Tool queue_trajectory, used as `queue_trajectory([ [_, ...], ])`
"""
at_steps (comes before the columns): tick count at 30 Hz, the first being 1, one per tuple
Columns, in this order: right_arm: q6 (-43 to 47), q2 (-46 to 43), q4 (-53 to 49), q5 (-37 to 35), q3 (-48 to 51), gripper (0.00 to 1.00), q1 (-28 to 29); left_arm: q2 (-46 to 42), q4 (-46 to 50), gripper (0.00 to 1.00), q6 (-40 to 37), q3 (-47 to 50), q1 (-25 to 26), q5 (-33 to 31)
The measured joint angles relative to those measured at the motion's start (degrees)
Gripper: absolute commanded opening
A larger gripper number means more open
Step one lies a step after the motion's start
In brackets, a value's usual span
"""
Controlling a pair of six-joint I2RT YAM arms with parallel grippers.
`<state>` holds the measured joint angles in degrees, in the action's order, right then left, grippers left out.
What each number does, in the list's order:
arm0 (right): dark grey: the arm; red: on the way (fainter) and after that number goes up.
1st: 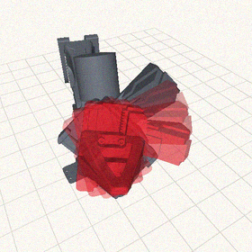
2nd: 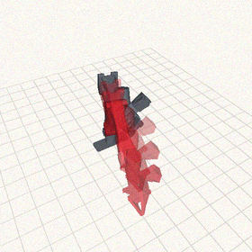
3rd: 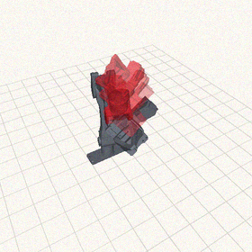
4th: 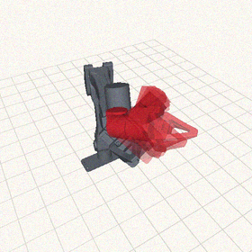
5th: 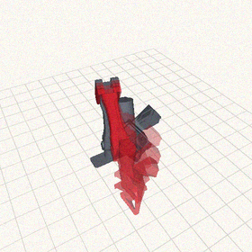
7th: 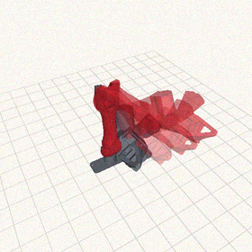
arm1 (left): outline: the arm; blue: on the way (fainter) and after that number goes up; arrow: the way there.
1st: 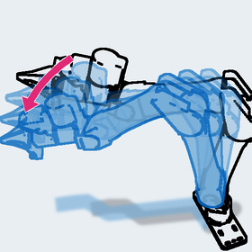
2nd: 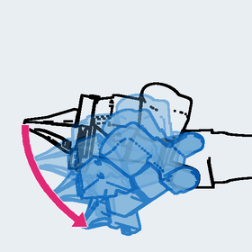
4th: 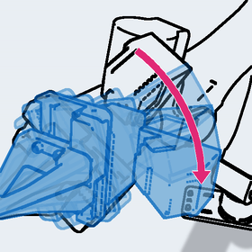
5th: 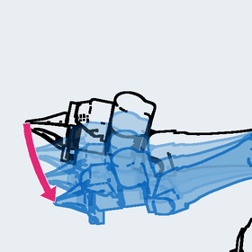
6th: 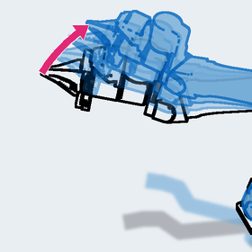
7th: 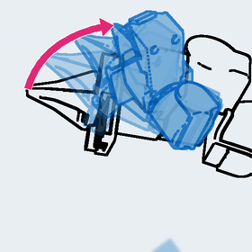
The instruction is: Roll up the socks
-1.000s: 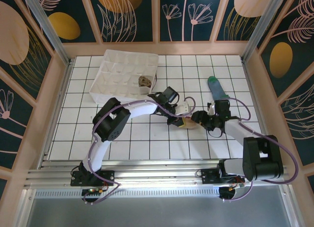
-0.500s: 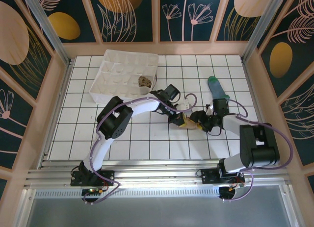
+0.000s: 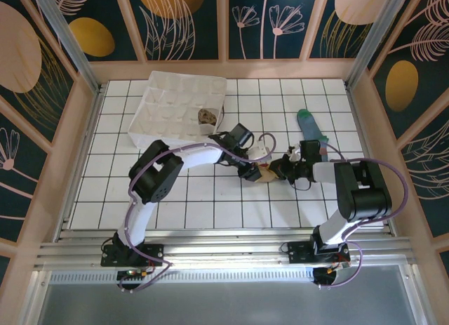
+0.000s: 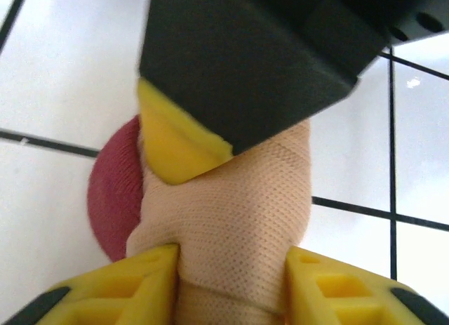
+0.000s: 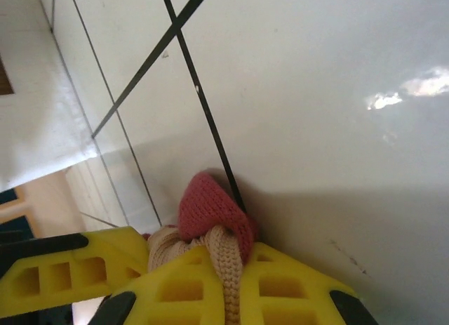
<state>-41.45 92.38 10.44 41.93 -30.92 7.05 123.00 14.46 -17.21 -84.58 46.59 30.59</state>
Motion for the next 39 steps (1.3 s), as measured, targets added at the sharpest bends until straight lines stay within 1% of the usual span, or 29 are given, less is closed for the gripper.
queue_trajectory([
  [3, -4.87, -0.63, 6.03, 0.98, 3.37, 0.00, -0.46, -2.49, -3.39, 0.54, 3.30, 3.21, 0.46, -4.04],
  [8, -13.44, -2.03, 14.29, 1.99, 8.76, 0.00, -1.62, -7.08, -8.55, 0.63, 10.49, 7.85, 0.37, -9.11],
  [12, -16.98, -2.25, 16.68, 2.56, 10.23, 0.00, -1.88, -11.65, -13.90, 0.65, 16.98, 12.35, -0.92, -11.89],
  [15, -19.45, -2.27, 18.91, 2.78, 11.28, 0.00, -1.88, -14.62, -19.08, 0.66, 22.77, 16.11, -2.05, -12.55],
  [17, -21.20, -2.38, 20.61, 2.75, 12.04, 0.00, -1.88, -16.15, -22.82, 0.67, 27.52, 18.80, -2.49, -12.39],
  [21, -23.69, -3.41, 22.38, 2.67, 12.61, 0.00, -1.88, -16.65, -30.75, 0.71, 39.47, 23.08, -2.54, -9.75],
  [24, -24.13, -4.66, 22.84, 2.40, 12.59, 0.00, -1.92, -16.65, -36.65, 0.72, 48.17, 25.42, -2.43, -7.43],
  [27, -24.09, -5.29, 22.84, 1.68, 12.57, 0.00, -1.92, -16.61, -41.07, 0.73, 55.17, 27.19, -2.43, -5.73],
  [35, -24.04, -5.35, 24.90, -0.15, 12.57, 0.00, -1.73, -13.22, -49.90, 0.73, 69.11, 29.38, -2.43, -2.05],
  [39, -24.06, -5.35, 26.99, -1.40, 12.57, 0.00, -0.92, -11.17, -50.36, 0.74, 73.00, 29.94, -2.45, -2.25],
])
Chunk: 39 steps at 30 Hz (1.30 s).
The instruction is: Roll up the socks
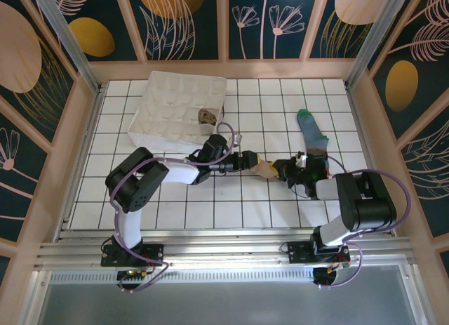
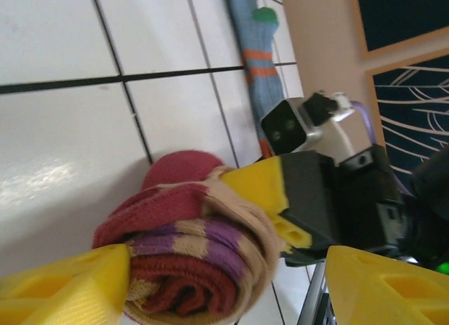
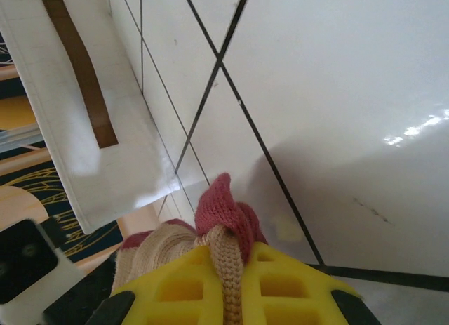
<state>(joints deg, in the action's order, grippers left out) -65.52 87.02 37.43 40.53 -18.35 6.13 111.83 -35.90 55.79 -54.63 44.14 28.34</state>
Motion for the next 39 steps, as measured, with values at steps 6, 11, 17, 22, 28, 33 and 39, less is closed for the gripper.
queue_trajectory([
  [6, 0.44, 0.00, 2.03, -1.20, 0.00, 0.00, 1.27, 0.44, -1.05, 0.75, 4.33, 0.55, -0.02, -0.33],
  [11, 0.66, 0.00, 3.43, -2.51, 0.00, 0.00, 2.16, 0.79, -0.31, 0.75, 5.40, 0.52, -0.07, -0.52],
  [17, 0.66, -0.17, 5.01, -4.33, 0.00, 0.00, 2.51, -0.33, 1.07, 0.76, 6.62, 2.58, -0.33, -3.69],
  [22, 0.66, -0.33, 6.86, -4.96, 0.09, 0.00, 2.62, -1.22, 0.94, 0.76, 9.03, 4.28, -0.33, -4.59],
  [28, 0.59, 0.28, 9.68, -5.16, 0.11, 0.00, 3.23, -1.16, -1.44, 0.77, 11.91, 3.87, -0.33, -4.15],
  [33, 0.42, 2.05, 12.22, -5.18, 0.11, 0.00, 4.42, 0.26, -4.72, 0.77, 14.93, 2.01, -0.33, -3.02],
  [39, 0.39, 4.09, 13.86, -5.35, 0.04, 0.00, 5.35, 2.60, -7.45, 0.76, 17.46, 0.81, -0.33, -1.70],
])
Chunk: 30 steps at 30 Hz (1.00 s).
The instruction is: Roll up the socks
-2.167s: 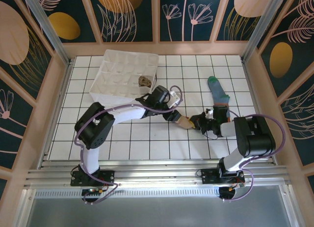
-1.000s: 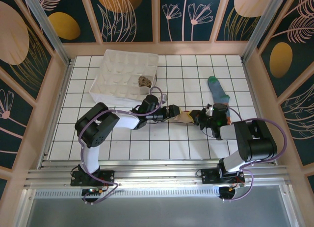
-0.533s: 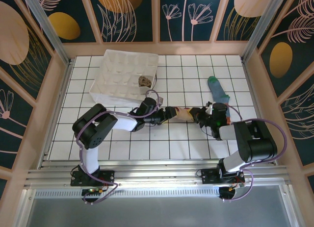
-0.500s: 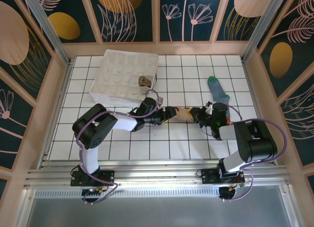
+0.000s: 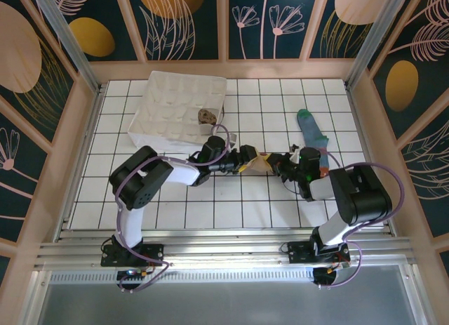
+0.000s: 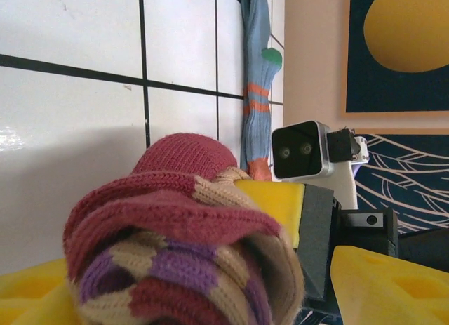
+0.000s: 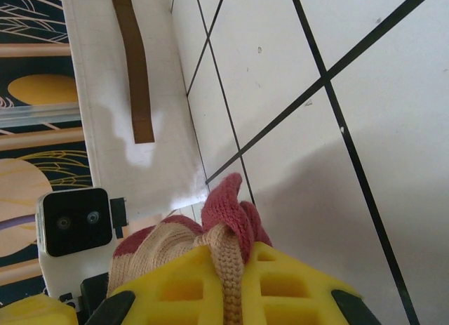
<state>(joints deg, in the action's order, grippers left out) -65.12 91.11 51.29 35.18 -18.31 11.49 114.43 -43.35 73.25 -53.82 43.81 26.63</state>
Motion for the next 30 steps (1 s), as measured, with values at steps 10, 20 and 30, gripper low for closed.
queue_trajectory([
  [10, 0.02, 1.16, 2.60, -0.66, -0.85, 0.00, 0.42, 1.86, -0.15, 0.62, 2.51, -2.73, -0.44, 2.08],
  [20, 2.23, 1.73, 2.03, -0.98, -2.58, 0.06, 0.46, 3.61, 0.57, 0.18, 2.54, -4.70, -1.33, 3.37],
  [30, 12.63, -2.01, -13.94, -0.66, -13.51, 0.53, 0.76, -0.04, 25.70, 0.05, -19.67, -17.77, -5.81, 4.07],
])
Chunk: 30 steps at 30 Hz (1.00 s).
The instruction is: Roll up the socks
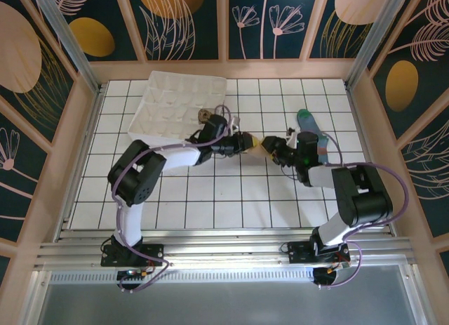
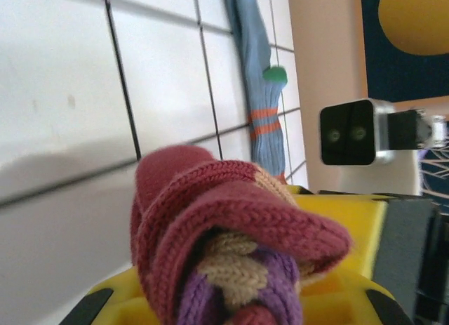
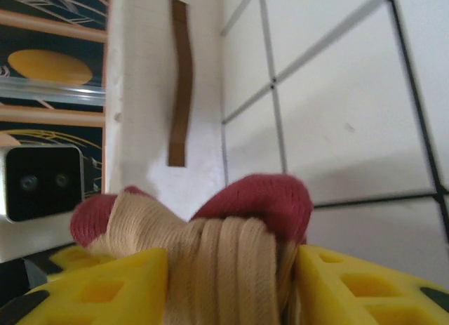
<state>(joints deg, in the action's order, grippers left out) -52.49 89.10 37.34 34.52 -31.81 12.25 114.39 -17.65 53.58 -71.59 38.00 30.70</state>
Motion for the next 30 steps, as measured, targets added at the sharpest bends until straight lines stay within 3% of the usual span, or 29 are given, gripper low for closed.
queue_trajectory([
  [7, 7.43, -1.62, -13.90, -1.27, -12.87, 0.53, 1.31, -0.96, 29.44, 0.04, -26.16, -21.46, -6.67, -8.04],
  [11, 11.02, 4.11, -23.23, -3.78, -22.84, 0.50, 3.89, 0.76, 45.18, 0.03, -39.65, -35.36, -10.21, -16.68],
  [15, 12.22, 12.13, -28.74, -5.07, -32.22, 0.50, 7.58, 3.82, 55.08, 0.02, -48.46, -46.90, -13.66, -22.32],
  [23, 12.81, 21.81, -32.48, -4.26, -42.95, 0.50, 13.90, 6.32, 63.49, 0.02, -55.82, -53.46, -17.00, -28.04],
  [30, 21.46, 17.49, -29.49, -7.45, -36.76, 0.50, 15.13, 6.80, 67.21, 0.03, -52.65, -53.75, -17.00, -20.00],
])
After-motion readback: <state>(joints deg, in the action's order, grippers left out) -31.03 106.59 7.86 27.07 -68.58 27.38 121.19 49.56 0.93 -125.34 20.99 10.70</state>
